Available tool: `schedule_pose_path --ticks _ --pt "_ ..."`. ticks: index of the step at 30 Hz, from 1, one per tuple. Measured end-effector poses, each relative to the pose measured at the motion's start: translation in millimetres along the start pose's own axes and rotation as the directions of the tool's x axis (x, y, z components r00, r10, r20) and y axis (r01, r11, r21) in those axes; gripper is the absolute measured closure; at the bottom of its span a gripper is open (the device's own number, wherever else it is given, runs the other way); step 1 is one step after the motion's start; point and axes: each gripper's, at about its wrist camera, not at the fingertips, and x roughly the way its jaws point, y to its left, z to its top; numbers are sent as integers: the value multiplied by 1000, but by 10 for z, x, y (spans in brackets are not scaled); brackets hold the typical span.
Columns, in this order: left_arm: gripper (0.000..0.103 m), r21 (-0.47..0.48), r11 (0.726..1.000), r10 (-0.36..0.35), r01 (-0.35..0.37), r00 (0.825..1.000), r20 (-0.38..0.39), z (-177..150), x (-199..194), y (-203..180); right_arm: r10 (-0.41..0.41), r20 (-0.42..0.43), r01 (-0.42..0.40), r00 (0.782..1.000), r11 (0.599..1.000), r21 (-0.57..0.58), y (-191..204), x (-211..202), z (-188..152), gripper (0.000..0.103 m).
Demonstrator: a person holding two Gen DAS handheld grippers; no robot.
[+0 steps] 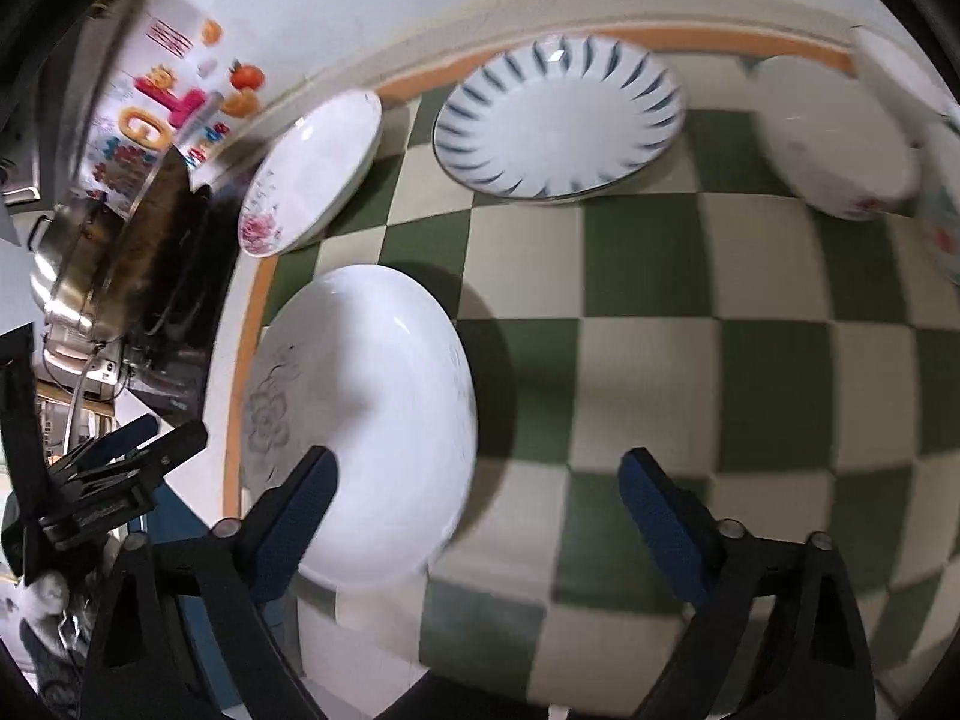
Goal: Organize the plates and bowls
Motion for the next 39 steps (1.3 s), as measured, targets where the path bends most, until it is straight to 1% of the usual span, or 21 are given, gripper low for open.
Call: schedule_pose_path --ticks 1,2,3,4,5,6,7,8,9,10,13,15,18,21,27,29,33,39 --pt "26 8 1000 -13 13 1000 -20 49 85 20 0 -18 0 1000 1000 2 19 76 38 19" --pt "29 19 999 -27 28 999 -39 75 161 20 13 -45 -13 999 1000 5 32 201 107 23" --pt "35 23 999 -36 38 998 -57 102 229 31 19 -63 -19 998 1000 9 45 265 137 29" --pt "41 22 999 -43 44 996 -75 115 283 39 28 -78 -27 997 1000 11 54 324 155 33" --pt "46 20 998 -59 61 994 -91 126 333 42 37 -94 -36 995 999 10 64 392 181 40" --pt "55 11 996 -83 85 991 -105 132 372 45 38 -121 -37 992 999 9 71 489 214 47" --pt "63 -1 994 -111 112 987 -119 127 405 46 50 -137 -49 989 999 13 69 546 227 52" --pt "68 -5 992 -125 125 984 -124 125 422 43 59 -150 -57 987 998 16 75 571 214 64" --pt "74 -9 990 -141 141 982 -126 116 433 32 70 -175 -68 982 997 21 77 647 226 72" --pt "75 -14 988 -155 154 980 -124 104 433 21 79 -183 -76 980 997 21 78 670 216 74" --pt "75 -28 989 -148 146 983 -111 82 395 20 73 -191 -74 979 997 0 101 727 206 77" --pt "75 -59 987 -155 150 982 -105 59 357 32 81 -188 -82 979 997 -1 83 738 212 82" --pt "75 -68 987 -149 143 984 -94 37 268 -34 76 -188 -82 979 996 -21 72 738 208 84" --pt "75 -63 989 -140 135 987 -78 28 204 -120 76 -191 -82 979 996 -23 -30 618 159 84" --pt "75 -38 989 -144 142 987 -76 14 90 -460 96 -164 -99 982 995 -6 -288 326 177 84" --pt "75 -25 988 -152 150 985 -76 61 88 -616 94 -152 -95 984 995 -3 -379 214 206 84" --pt "75 2 986 -168 169 983 -78 167 62 -938 87 -127 -86 988 996 16 -662 -47 222 84" --pt "75 66 981 -176 181 981 -84 189 47 -1342 63 -107 -58 992 997 54 -1135 -344 163 84"
